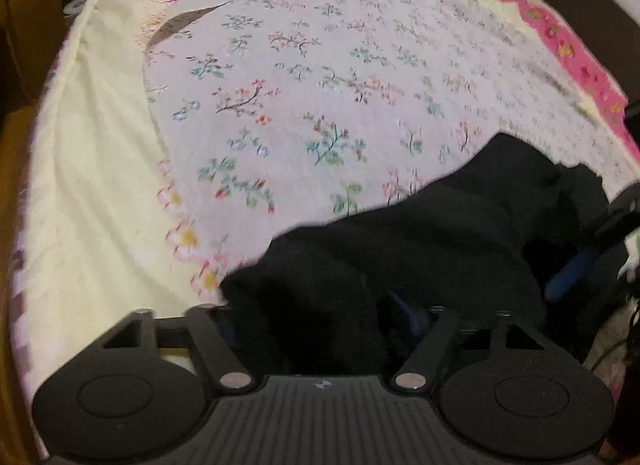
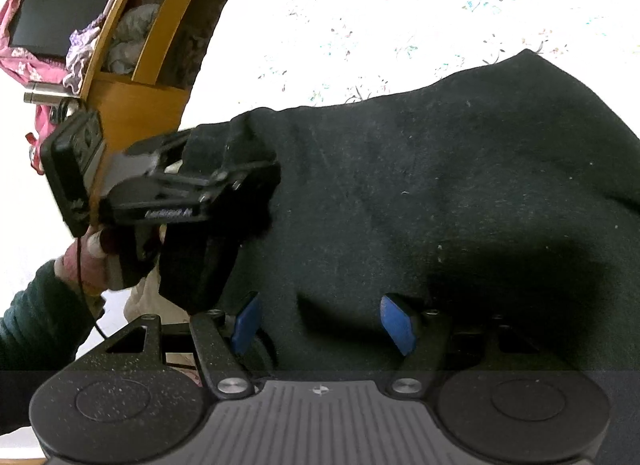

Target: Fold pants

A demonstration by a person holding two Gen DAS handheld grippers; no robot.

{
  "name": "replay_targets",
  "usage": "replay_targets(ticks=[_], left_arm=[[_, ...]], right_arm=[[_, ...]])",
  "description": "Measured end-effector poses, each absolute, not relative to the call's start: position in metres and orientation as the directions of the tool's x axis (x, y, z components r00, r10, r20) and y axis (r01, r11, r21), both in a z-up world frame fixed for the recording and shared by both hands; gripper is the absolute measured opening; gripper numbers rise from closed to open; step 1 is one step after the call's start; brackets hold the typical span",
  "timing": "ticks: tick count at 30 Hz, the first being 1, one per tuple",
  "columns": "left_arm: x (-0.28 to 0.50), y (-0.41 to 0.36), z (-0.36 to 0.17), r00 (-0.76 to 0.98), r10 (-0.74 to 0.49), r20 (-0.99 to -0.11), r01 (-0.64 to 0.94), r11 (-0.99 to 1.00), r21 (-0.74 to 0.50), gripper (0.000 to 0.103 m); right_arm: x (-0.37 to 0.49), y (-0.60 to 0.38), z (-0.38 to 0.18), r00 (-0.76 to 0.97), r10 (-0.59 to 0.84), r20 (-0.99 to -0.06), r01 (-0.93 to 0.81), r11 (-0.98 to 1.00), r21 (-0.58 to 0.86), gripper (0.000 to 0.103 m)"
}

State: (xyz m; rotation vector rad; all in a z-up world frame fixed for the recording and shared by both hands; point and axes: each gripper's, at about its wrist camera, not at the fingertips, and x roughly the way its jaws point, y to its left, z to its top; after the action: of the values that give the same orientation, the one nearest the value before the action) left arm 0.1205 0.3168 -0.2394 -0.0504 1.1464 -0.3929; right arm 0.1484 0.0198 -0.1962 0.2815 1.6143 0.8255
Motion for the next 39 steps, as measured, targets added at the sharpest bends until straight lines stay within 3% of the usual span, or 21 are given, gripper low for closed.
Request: replay_targets(ticks=[2,7,9,11,13,15,16,17,20,25,31,36,39], left_arm=[[0.112,0.311,-0.231,0.352,-0.313,-0.882,0.294,0.932,-0.213,0.057],[0.119,0.314,-0.237,0.330,-0.333,-0.884,0.261,0.931,-0.253,0.052],[0.125,0.317,-0.249,0.295,-0.353,-0.888,0.218,0.930,-0.297,0.060],[0.126,0.310,-0.249,0.274,-0.370,-0.888,0.260,0.917,-0.302,0.084],[0.121,0.293,-0.248,0.269,-0.333,-0.904,0.331,0.913,-0.238,0.087],[0.110,0.280,-0.243,0.292,-0.272,-0.917,0.376,0.914,-0.151,0.084],[0.106,0.280,-0.239,0.308,-0.259,-0.915,0.365,0.921,-0.138,0.076],[0.102,0.282,-0.233,0.324,-0.251,-0.912,0.336,0.932,-0.138,0.061],[0.099,0.293,-0.218,0.371,-0.215,-0.904,0.249,0.960,-0.126,0.042],[0.104,0.278,-0.228,0.358,-0.130,-0.925,0.280,0.960,-0.027,0.041],[0.111,0.273,-0.241,0.316,-0.149,-0.937,0.253,0.965,-0.068,0.045],[0.119,0.293,-0.256,0.266,-0.243,-0.933,0.148,0.966,-0.210,0.055],[0.115,0.275,-0.247,0.275,-0.172,-0.946,0.188,0.975,-0.122,0.050]], right_arm=[[0.148,0.015,-0.196,-0.219,0.612,-0.760,-0.254,0.717,0.650,0.055],[0.149,0.010,-0.200,-0.199,0.621,-0.758,-0.226,0.724,0.652,0.054],[0.149,0.009,-0.197,-0.184,0.631,-0.754,-0.224,0.720,0.657,0.054],[0.149,0.007,-0.192,-0.174,0.638,-0.750,-0.234,0.713,0.661,0.054],[0.148,0.004,-0.191,-0.165,0.636,-0.754,-0.242,0.715,0.656,0.054],[0.148,-0.003,-0.190,-0.151,0.634,-0.759,-0.235,0.722,0.650,0.054],[0.148,-0.008,-0.188,-0.138,0.635,-0.760,-0.230,0.726,0.649,0.054],[0.147,-0.011,-0.187,-0.129,0.639,-0.759,-0.225,0.726,0.650,0.054],[0.145,-0.024,-0.187,-0.100,0.643,-0.759,-0.207,0.733,0.648,0.054],[0.137,-0.032,-0.186,-0.072,0.646,-0.760,-0.187,0.740,0.646,0.051],[0.132,-0.044,-0.174,-0.003,0.644,-0.765,-0.184,0.751,0.634,0.051],[0.126,-0.070,-0.170,0.073,0.619,-0.782,-0.125,0.784,0.608,0.051],[0.119,-0.081,-0.167,0.112,0.612,-0.783,-0.109,0.790,0.603,0.051]])
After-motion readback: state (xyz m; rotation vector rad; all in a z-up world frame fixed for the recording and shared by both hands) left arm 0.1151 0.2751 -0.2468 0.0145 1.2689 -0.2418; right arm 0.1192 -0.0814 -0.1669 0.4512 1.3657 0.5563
